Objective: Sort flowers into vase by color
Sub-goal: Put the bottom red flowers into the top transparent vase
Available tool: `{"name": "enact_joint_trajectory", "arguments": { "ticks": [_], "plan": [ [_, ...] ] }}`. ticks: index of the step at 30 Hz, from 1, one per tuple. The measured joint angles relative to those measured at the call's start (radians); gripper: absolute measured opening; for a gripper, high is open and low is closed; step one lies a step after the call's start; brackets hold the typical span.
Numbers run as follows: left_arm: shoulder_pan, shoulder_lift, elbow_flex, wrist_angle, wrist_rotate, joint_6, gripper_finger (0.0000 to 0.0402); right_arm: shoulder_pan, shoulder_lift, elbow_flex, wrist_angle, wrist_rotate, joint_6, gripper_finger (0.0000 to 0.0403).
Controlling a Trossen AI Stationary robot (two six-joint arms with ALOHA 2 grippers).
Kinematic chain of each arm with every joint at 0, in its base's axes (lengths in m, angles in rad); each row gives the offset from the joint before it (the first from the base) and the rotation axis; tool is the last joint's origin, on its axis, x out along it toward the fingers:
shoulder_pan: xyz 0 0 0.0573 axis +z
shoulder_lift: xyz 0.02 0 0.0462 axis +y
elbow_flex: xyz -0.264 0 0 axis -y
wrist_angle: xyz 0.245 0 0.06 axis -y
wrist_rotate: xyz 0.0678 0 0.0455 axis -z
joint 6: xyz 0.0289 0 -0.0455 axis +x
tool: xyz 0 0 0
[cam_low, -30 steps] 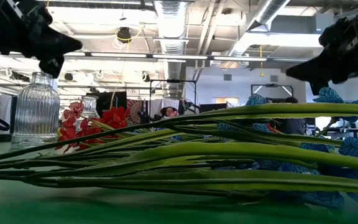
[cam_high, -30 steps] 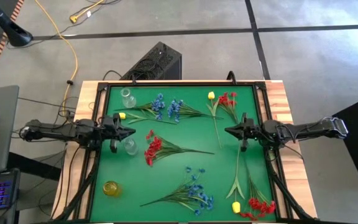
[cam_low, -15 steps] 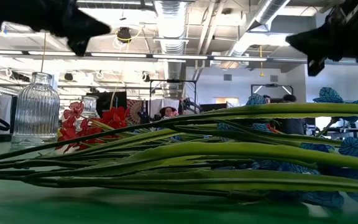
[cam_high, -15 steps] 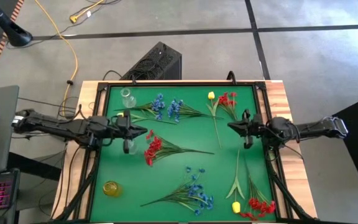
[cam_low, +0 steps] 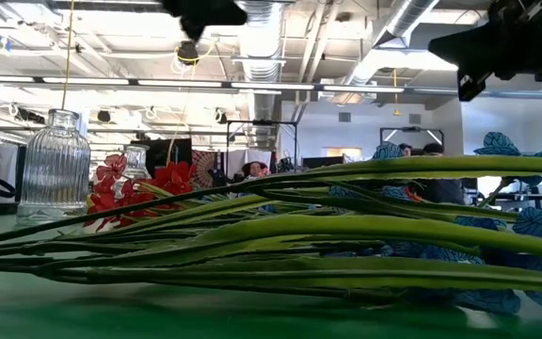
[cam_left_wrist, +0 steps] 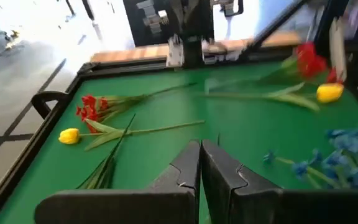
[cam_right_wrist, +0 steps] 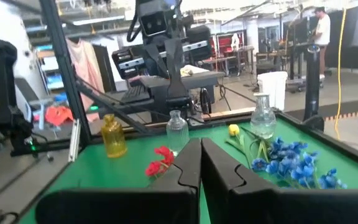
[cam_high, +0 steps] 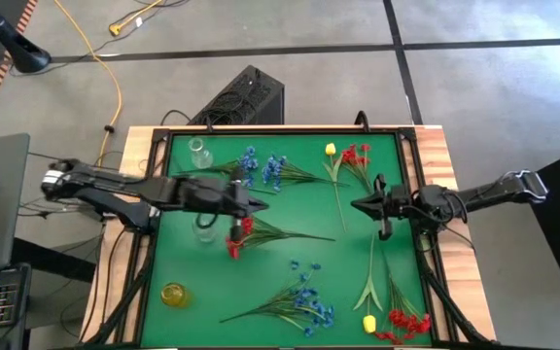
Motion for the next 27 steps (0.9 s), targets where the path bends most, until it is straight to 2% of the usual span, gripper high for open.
{"name": "enact_joint_trajectory", "arguments": {
  "ticks": [7,11,15,22,27],
  "plan": [
    [0.0,0.246,0.28,-0.289,-0.003,0.018,0.0015,0.004,0.109,0.035,0.064,0.002,-0.061,0.0036],
    [0.0,0.389,0.381,-0.351,0.06,0.053,0.0049,0.004,0.15,0.042,0.062,0.007,-0.063,0.0037],
    [0.0,0.509,0.473,-0.417,0.081,0.086,0.0091,0.004,0.171,0.042,0.06,0.017,-0.077,0.0045],
    [0.004,0.647,0.535,-0.485,0.079,0.091,0.0149,0.002,0.178,0.042,0.049,0.035,-0.086,0.0077],
    [0.015,0.705,0.535,-0.52,0.087,0.081,0.0172,0.003,0.181,0.042,0.034,0.037,-0.086,0.012]
  ]
}}
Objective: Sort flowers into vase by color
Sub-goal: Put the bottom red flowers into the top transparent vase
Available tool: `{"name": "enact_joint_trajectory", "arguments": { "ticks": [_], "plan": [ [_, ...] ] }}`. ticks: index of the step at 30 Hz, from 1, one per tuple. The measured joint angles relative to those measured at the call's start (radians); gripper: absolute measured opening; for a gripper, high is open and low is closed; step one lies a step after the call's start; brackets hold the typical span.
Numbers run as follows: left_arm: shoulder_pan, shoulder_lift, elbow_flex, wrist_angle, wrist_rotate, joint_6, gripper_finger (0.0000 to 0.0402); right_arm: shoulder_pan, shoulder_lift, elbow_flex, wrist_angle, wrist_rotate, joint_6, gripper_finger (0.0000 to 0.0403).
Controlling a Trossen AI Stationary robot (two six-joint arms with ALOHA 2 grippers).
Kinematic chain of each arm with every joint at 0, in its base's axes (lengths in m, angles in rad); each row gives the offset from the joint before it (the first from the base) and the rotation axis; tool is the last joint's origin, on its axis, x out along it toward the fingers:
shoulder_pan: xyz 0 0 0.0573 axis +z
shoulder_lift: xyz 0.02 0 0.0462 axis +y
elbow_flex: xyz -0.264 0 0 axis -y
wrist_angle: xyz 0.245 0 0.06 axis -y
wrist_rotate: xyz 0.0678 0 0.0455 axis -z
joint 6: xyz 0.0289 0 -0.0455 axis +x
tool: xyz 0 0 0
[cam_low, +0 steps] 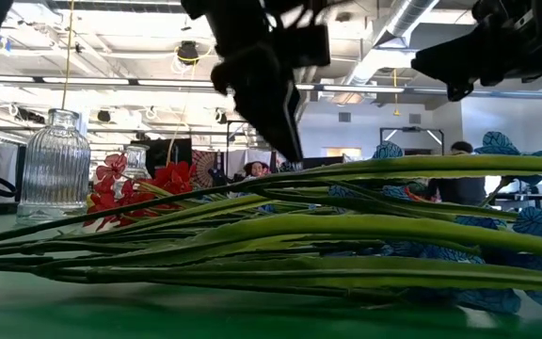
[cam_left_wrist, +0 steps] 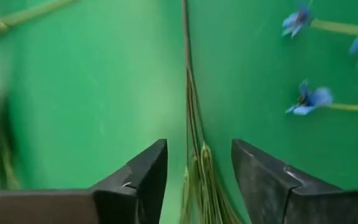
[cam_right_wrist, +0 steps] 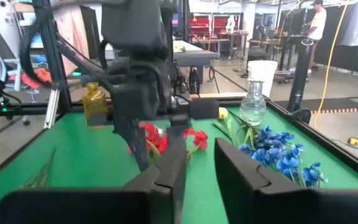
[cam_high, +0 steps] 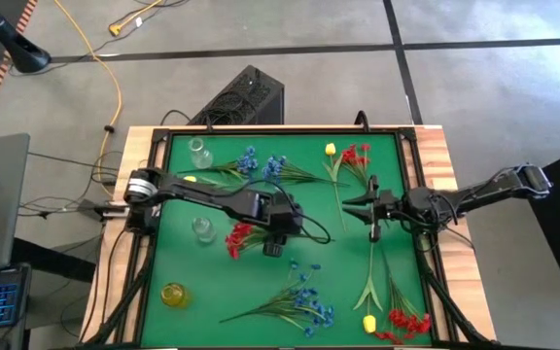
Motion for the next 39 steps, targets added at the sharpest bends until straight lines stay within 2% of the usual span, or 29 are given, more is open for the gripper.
{"name": "enact_joint_trajectory", "arguments": {
  "ticks": [6,11,18,28,32,37,39],
  "plan": [
    [0.02,0.023,-0.012,0.009,0.061,-0.019,0.0178,0.0,0.021,0.0,0.001,0.017,0.008,0.0179],
    [0.033,0.023,-0.061,0.037,0.077,-0.044,0.0178,0.0,0.041,0.0,0.003,0.017,0.008,0.021],
    [0.035,0.023,-0.153,0.158,0.079,-0.063,0.0178,0.0,0.043,0.0,0.011,0.017,0.008,0.0214],
    [0.035,0.05,-0.2,0.157,0.06,-0.091,0.0173,0.0,0.043,0.0,0.03,0.017,0.008,0.0213],
    [0.031,0.046,-0.201,0.153,0.053,-0.089,0.0134,0.0,0.043,0.0,0.03,0.017,0.008,0.0213],
    [0.032,0.037,-0.192,0.138,0.034,-0.062,0.0034,-0.001,0.043,0.0,0.03,0.017,0.008,0.0212],
    [0.03,0.037,-0.176,0.129,0.006,-0.048,0.0013,-0.001,0.043,0.0,0.031,0.017,0.008,0.0212]
  ]
}}
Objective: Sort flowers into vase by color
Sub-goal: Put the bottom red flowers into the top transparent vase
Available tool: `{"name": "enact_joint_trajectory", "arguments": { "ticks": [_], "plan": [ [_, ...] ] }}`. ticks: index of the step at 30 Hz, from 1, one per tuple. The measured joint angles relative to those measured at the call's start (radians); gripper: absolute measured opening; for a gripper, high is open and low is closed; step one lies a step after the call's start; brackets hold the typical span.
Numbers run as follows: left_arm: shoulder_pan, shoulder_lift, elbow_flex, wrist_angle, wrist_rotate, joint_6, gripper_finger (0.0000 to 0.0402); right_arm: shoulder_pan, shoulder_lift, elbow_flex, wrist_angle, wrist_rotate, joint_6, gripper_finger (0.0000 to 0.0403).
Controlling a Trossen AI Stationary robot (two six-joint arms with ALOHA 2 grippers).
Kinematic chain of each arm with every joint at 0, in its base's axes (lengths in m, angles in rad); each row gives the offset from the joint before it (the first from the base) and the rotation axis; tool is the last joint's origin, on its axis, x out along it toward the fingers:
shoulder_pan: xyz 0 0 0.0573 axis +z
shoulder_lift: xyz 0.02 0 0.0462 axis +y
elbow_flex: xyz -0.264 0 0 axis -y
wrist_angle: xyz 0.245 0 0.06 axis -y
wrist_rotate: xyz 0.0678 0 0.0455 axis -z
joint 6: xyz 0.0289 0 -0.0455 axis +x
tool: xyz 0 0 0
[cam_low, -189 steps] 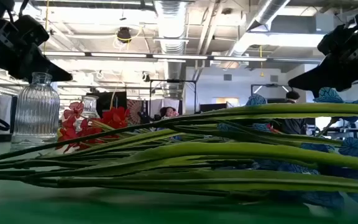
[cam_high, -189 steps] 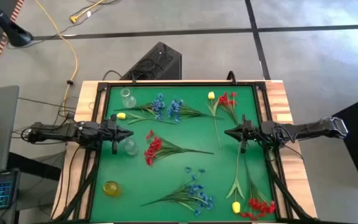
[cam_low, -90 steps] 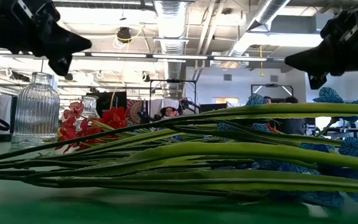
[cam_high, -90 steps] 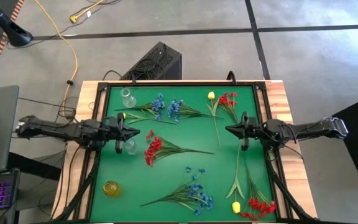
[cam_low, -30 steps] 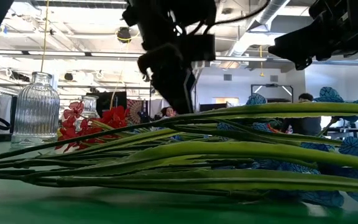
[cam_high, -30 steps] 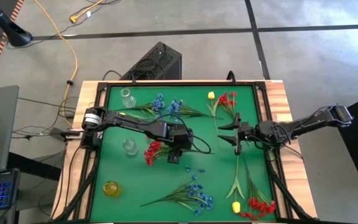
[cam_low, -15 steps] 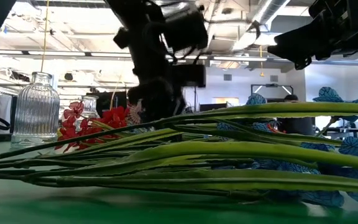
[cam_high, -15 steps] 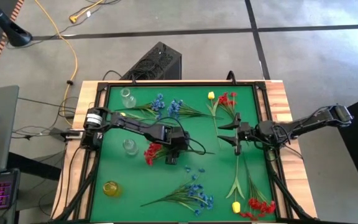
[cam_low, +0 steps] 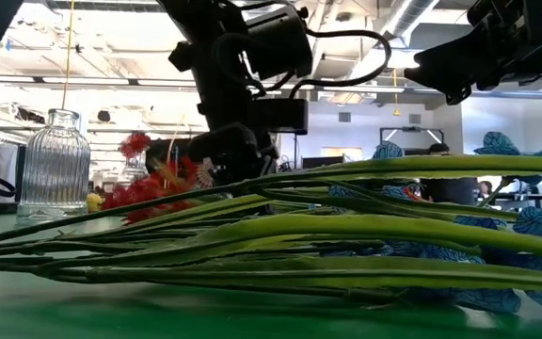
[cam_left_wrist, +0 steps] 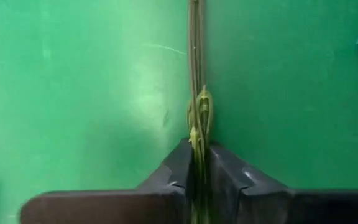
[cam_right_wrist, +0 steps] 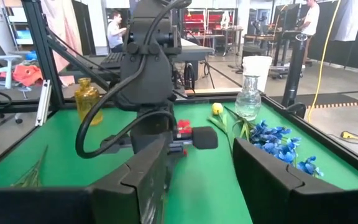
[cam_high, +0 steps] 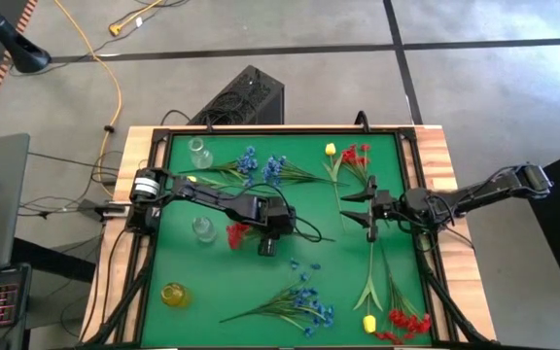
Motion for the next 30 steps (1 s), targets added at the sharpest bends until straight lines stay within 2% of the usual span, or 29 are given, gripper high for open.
{"name": "enact_joint_trajectory", "arguments": {
  "ticks": [5,10,15,20,24,30],
  "plan": [
    [-0.014,0.0,0.077,-0.113,-0.113,0.067,0.0014,0.0,0.0,0.0,0.0,0.0,0.0,0.0212],
    [-0.032,-0.001,0.195,-0.301,-0.251,0.139,0.0009,0.0,0.0,0.0,-0.001,0.0,0.0,0.0212],
    [-0.045,-0.002,0.32,-0.56,-0.487,0.21,0.0008,0.0,0.0,0.0,-0.001,0.0,0.0,0.0212],
    [-0.025,-0.003,0.442,-0.851,-0.699,0.188,0.0008,0.0,0.0,0.0,-0.002,0.0,0.0,0.0212],
    [0.015,-0.026,0.501,-1.06,-0.782,0.109,0.0007,0.0,0.0,0.0,-0.005,0.0,0.0,0.0212],
    [0.129,-0.171,0.457,-1.064,-0.821,0.143,0.0007,0.0,0.0,0.0,-0.005,0.0,0.0,0.0212]
  ]
}}
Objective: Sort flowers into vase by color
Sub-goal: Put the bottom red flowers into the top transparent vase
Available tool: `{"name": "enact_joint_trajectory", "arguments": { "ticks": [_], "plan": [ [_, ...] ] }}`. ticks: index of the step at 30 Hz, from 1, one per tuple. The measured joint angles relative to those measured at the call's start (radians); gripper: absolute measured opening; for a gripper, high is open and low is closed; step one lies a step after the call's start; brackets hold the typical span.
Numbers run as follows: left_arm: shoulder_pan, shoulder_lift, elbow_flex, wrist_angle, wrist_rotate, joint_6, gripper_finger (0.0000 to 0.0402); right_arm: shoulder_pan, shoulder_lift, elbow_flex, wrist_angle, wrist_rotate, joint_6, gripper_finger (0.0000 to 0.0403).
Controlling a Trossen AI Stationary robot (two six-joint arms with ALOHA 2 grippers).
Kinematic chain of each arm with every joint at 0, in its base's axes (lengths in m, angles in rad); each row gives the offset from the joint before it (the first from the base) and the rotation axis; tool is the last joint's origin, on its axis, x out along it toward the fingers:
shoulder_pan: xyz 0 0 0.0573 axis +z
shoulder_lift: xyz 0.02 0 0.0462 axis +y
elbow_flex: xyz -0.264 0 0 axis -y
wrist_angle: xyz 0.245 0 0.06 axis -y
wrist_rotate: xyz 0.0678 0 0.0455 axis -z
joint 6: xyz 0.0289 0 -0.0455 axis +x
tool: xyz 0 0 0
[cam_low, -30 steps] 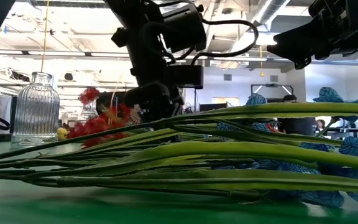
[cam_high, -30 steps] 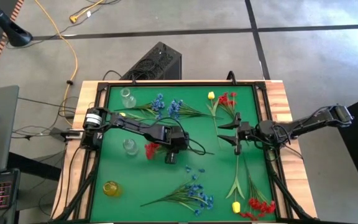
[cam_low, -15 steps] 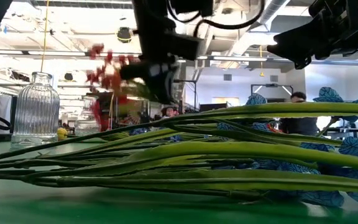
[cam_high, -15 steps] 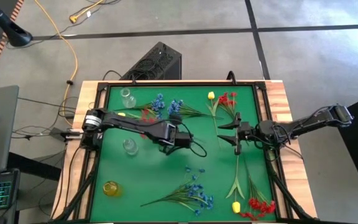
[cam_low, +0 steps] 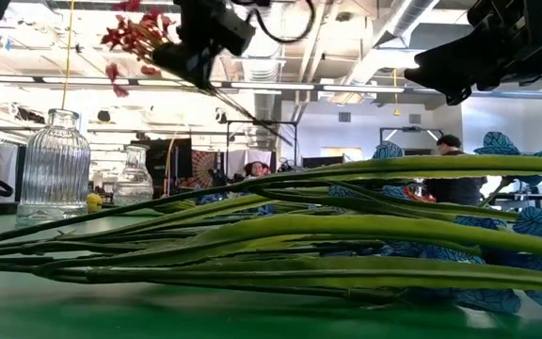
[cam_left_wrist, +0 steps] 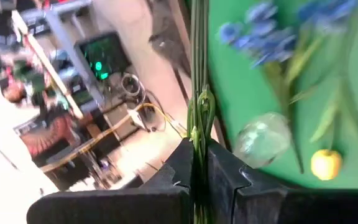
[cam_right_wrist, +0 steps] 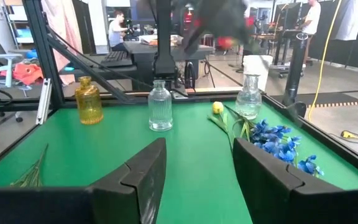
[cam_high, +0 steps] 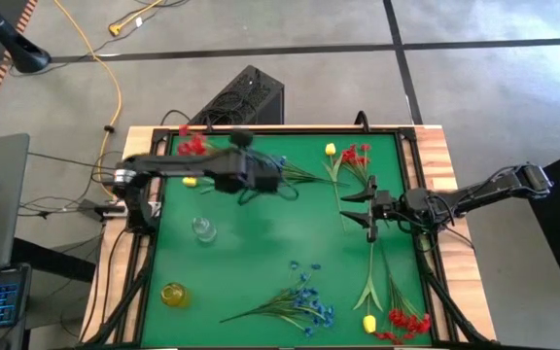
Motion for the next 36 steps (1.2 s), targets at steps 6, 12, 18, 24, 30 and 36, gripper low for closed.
{"name": "enact_joint_trajectory", "arguments": {
  "ticks": [6,12,18,24,30,36],
  "plan": [
    [0.137,-0.162,-0.003,-0.001,-0.044,0.058,0.0007,0.0,0.0,0.0,0.0,0.0,0.0,0.0212],
    [0.283,-0.324,-0.003,-0.001,0.036,0.215,0.0007,0.0,0.0,0.0,0.0,0.0,0.002,0.0212],
    [0.437,-0.445,-0.003,-0.001,0.148,0.345,0.0007,0.0,0.0,0.0,0.0,0.0,0.002,0.0212],
    [0.562,-0.51,-0.003,-0.001,0.186,0.514,0.0007,0.0,0.0,0.0,0.0,0.0,0.001,0.0212],
    [0.676,-0.531,-0.003,-0.001,0.186,0.638,0.0007,0.0,0.0,0.0,-0.001,0.0,0.001,0.0212],
    [0.715,-0.535,-0.023,0.001,0.123,0.686,0.0002,0.0,0.0,0.0,-0.025,0.0,-0.001,0.0212]
  ]
}}
